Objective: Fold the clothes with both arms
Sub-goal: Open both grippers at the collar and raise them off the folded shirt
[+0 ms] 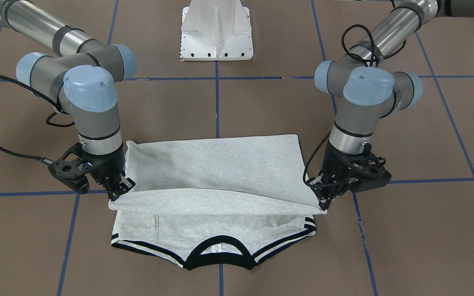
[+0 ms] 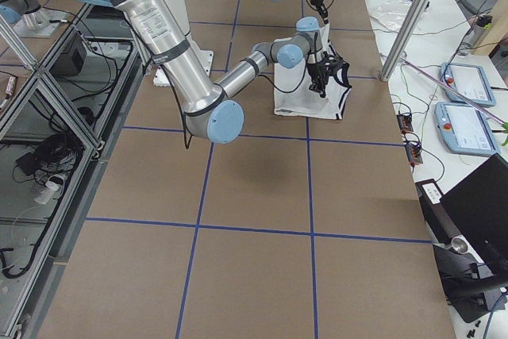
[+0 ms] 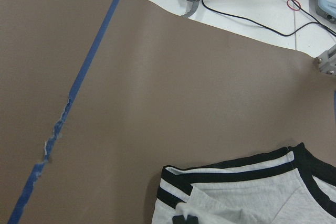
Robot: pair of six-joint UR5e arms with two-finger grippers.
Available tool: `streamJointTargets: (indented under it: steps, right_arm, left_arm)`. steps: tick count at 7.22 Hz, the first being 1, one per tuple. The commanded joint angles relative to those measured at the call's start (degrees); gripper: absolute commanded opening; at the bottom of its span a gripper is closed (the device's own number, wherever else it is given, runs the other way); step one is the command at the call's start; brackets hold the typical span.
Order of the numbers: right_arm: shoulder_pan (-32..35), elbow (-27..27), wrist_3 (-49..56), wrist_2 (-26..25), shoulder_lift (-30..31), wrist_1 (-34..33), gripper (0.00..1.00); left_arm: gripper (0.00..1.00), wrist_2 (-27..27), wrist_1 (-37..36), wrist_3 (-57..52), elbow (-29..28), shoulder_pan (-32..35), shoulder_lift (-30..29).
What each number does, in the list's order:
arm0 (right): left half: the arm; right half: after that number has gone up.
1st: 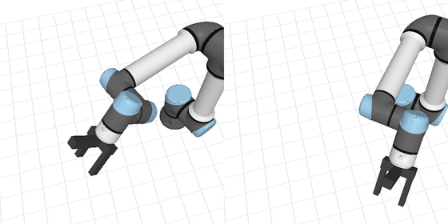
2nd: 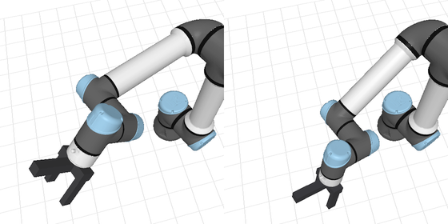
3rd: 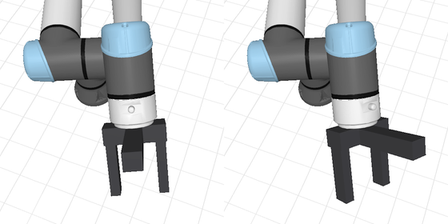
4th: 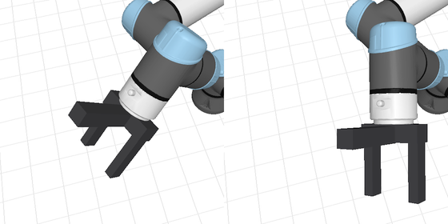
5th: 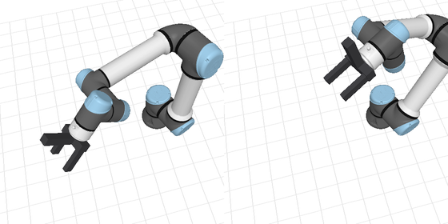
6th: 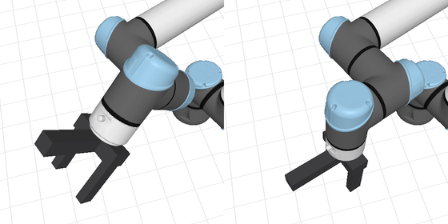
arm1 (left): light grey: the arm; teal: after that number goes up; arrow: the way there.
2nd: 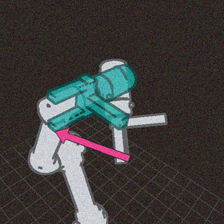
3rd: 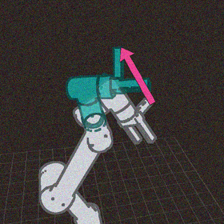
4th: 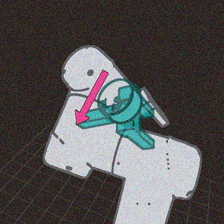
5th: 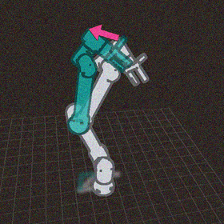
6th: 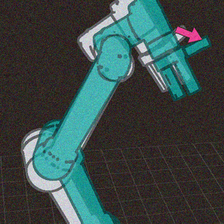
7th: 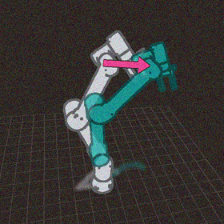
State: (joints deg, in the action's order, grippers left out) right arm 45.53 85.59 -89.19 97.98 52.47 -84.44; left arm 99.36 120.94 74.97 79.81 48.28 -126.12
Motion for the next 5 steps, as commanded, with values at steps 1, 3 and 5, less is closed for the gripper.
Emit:
streamJointTargets:
  steps: [1,3,5]
  right_arm:
    - [0.3,-6.5,0.9,-0.2,-2.4,3.2,0.0]
    - [0.4,-12.5,1.0,-0.5,-2.5,11.5,0.0]
    - [0.6,-13.7,1.0,-0.5,-3.1,12.3,0.47]
  left_arm:
    - [0.0,-0.2,8.6,-0.2,-7.9,0.0,-0.9]
    - [0.0,-0.1,13.7,-0.1,-11.7,-0.1,-0.9]
    - [0.16,0.0,13.9,-0.1,-11.7,-0.2,-0.9]
